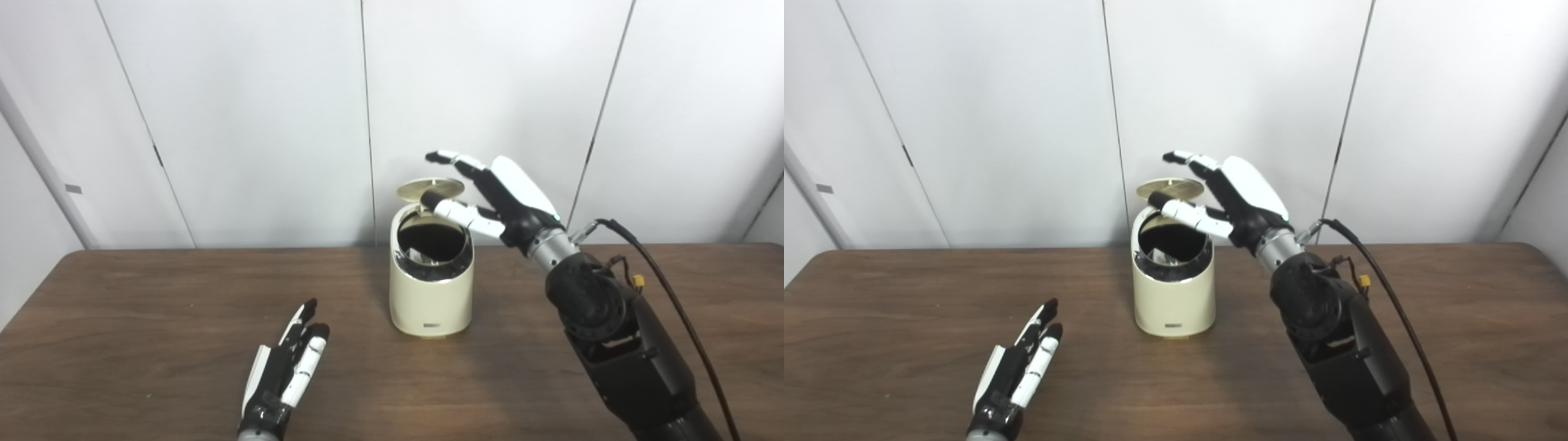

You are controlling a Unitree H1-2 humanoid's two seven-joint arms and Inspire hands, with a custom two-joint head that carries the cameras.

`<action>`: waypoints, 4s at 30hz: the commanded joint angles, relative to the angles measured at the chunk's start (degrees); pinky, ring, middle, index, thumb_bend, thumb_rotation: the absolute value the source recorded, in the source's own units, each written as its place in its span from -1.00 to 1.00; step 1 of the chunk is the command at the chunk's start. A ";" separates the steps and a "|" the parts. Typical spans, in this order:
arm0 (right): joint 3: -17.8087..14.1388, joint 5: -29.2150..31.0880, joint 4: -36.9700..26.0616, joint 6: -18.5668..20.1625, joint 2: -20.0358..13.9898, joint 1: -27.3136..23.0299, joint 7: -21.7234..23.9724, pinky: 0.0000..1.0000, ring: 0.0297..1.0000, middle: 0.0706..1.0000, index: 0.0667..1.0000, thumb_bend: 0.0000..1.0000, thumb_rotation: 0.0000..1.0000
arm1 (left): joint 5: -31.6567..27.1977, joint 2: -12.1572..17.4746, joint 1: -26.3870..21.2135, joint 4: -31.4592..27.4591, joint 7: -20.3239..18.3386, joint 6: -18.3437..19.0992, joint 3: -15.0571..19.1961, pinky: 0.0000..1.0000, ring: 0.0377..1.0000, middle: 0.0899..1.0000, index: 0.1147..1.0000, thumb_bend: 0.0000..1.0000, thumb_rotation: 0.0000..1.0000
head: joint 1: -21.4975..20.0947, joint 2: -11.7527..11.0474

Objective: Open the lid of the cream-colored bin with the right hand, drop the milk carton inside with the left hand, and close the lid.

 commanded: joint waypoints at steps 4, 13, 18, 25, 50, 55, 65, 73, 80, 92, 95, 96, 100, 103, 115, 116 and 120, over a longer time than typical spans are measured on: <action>1.07 -4.14 -2.17 -1.94 -1.77 -2.25 0.18 0.83 0.93 0.80 0.72 0.15 0.87 | 0.80 0.02 -1.25 -2.01 0.30 -0.13 -0.35 0.87 0.90 0.97 1.00 0.14 0.75 | 0.04 0.19; 0.36 -7.55 -5.79 -0.92 -3.23 0.08 2.16 0.81 1.00 0.82 0.74 0.14 0.83 | 1.40 0.52 -1.60 -1.87 0.11 0.21 -0.71 0.90 0.98 1.00 1.00 0.13 0.75 | 0.14 0.68; 0.34 -9.83 -7.64 -0.29 -4.06 0.73 3.92 0.82 1.00 0.80 0.72 0.10 0.73 | 2.09 0.51 -1.77 -1.54 0.45 0.00 -0.68 0.91 0.98 1.00 1.00 0.13 0.73 | 0.12 0.88; 1.24 -12.95 -10.48 -0.33 -5.41 2.12 6.99 0.84 1.00 0.75 0.70 0.07 0.68 | 2.46 0.34 -1.88 -1.91 0.53 0.12 -0.72 0.92 0.99 1.00 1.00 0.12 0.73 | 0.05 1.42; 8.13 -26.17 -13.24 -4.23 -6.85 5.09 17.30 1.00 1.00 0.79 0.76 0.18 0.69 | 2.12 -0.48 -2.27 -2.71 0.67 0.62 -0.35 0.89 0.96 0.98 1.00 0.13 0.72 | 0.59 2.13; 7.88 -28.88 -13.69 -6.21 -6.74 6.70 16.97 1.00 1.00 0.91 0.76 0.21 0.72 | 2.59 -0.52 -2.27 -2.98 0.70 0.73 -0.52 0.93 0.98 0.99 1.00 0.12 0.73 | 0.82 2.31; 6.65 -30.52 -14.74 -7.35 -6.43 8.22 18.89 1.00 1.00 0.96 0.76 0.20 0.80 | 2.29 -0.82 -2.45 -3.40 0.65 0.81 -0.59 0.91 0.95 0.98 1.00 0.10 0.73 | 1.19 3.06; 6.09 -31.35 -15.39 -8.09 -6.16 9.29 20.04 1.00 1.00 0.95 0.75 0.21 0.91 | 2.44 -0.97 -2.60 -3.70 0.62 1.70 -0.54 0.93 0.97 0.98 1.00 0.16 0.75 | 1.35 3.67; 6.09 -31.92 -13.89 -9.07 -5.84 9.71 19.80 1.00 1.00 0.95 0.71 0.32 1.00 | 2.25 -1.36 -2.89 -3.73 0.60 1.89 -0.60 0.86 0.92 0.96 1.00 0.17 0.75 | 1.66 3.77; 7.13 -33.04 -10.79 -9.58 -4.74 9.14 18.89 1.00 1.00 1.00 0.68 0.31 1.00 | 2.73 -1.63 -3.62 -2.98 1.43 1.42 -0.68 0.90 0.97 0.97 1.00 0.18 0.74 | 1.99 3.23; 7.12 -33.08 -10.38 -9.78 -4.43 9.18 18.37 1.00 1.00 1.00 0.69 0.31 1.00 | 2.79 -1.54 -3.62 -2.92 1.63 1.29 -0.81 0.89 0.98 0.97 1.00 0.17 0.74 | 1.94 3.00; 7.04 -33.03 -10.44 -9.81 -4.34 9.24 18.27 1.00 1.00 1.00 0.69 0.31 1.00 | 2.75 -1.54 -3.59 -2.83 1.71 1.00 -0.80 0.88 0.98 0.98 1.00 0.17 0.74 | 1.93 2.91; 5.80 -32.22 -12.60 -9.00 -3.97 9.77 18.56 1.00 1.00 1.00 0.78 0.32 1.00 | 2.49 -1.50 -3.47 -2.98 1.67 0.91 -0.77 0.88 0.96 0.97 1.00 0.17 0.73 | 1.93 2.91; 4.54 -31.82 -14.78 -8.26 -3.77 10.41 19.06 1.00 1.00 1.00 0.87 0.33 1.00 | 2.41 -1.51 -3.33 -3.12 1.59 0.90 -0.85 0.87 0.93 0.95 1.00 0.17 0.73 | 1.98 2.61; -5.53 -30.26 -22.93 -5.92 -1.43 16.86 14.25 1.00 1.00 1.00 1.00 0.29 0.98 | 2.12 -1.09 -3.19 -3.74 1.25 0.89 -1.05 0.79 0.90 0.92 1.00 0.17 0.74 | 2.18 2.37; -6.24 -29.73 -23.07 -5.69 -1.26 17.39 13.98 0.97 1.00 1.00 1.00 0.27 0.96 | 2.22 -1.03 -3.18 -3.82 1.24 0.92 -1.09 0.80 0.87 0.91 1.00 0.16 0.75 | 2.20 2.37; -9.11 -25.88 -23.15 -3.73 -0.55 19.94 14.19 0.92 1.00 1.00 1.00 0.26 1.00 | 1.89 -0.72 -3.06 -4.28 0.86 0.99 -1.11 0.79 0.86 0.91 1.00 0.15 0.76 | 2.17 2.37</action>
